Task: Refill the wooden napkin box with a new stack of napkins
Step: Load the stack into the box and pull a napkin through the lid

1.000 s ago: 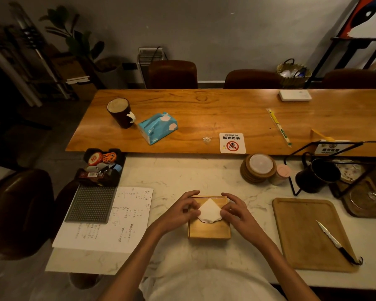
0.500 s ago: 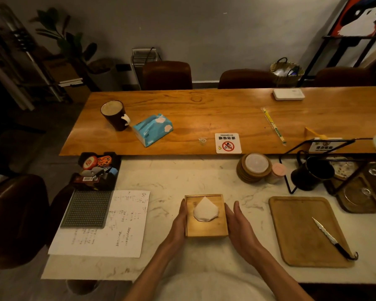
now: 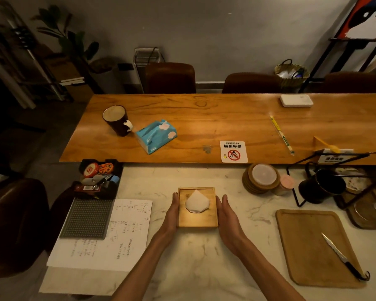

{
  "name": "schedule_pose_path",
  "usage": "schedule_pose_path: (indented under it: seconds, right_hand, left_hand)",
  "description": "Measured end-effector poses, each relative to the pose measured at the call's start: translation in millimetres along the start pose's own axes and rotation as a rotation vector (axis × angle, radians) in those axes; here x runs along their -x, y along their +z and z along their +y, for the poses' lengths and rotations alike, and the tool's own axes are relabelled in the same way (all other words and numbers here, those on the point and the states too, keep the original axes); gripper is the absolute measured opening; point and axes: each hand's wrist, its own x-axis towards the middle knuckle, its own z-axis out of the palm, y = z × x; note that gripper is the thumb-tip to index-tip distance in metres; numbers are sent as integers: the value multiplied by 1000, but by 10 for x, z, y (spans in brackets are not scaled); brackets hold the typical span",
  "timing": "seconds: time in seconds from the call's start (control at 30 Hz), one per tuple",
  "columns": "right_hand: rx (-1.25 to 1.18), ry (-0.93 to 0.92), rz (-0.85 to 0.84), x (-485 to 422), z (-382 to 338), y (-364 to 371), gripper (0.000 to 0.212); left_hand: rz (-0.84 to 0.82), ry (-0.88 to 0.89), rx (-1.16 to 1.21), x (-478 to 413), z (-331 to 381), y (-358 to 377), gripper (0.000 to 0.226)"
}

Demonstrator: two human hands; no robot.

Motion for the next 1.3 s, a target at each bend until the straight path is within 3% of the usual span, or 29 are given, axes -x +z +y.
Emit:
schedule_pose_path:
  seconds: [0.1,0.23,0.5,0.7,0.8,0.93,1.13,1.3]
  right_hand:
    - [18,9,2,-275,-230,168,58]
    - [24,-40,12,-574,-501,284,40]
    - [-4,-26,38,-864,-604,220,47]
    - [69,-75,45,-827,-577,179,49]
    - [436,-103,112,-760,-432,109,68]
    - [1111,-350,353,-636,-160,6,82]
    - [1245,-238,418,-670,-116,58,80]
    - [1599,-535,501,-347,-108,254,61]
  left_hand:
    - [30,22,-40,-218,283,-54,57]
    - [0,36,-58,-504,594,-46,60]
    - [-11,60,17,-813,704,0,47]
    - [9,77,-80,-776,707,-73,49]
    - [75,199,-347,-689,497,-127,67]
    - [362,271,-894,-632,205,-154,69]
    - [459,211,-1254,-563,238,-109,71]
    - [472,223,-1481,-238,254,-1,65]
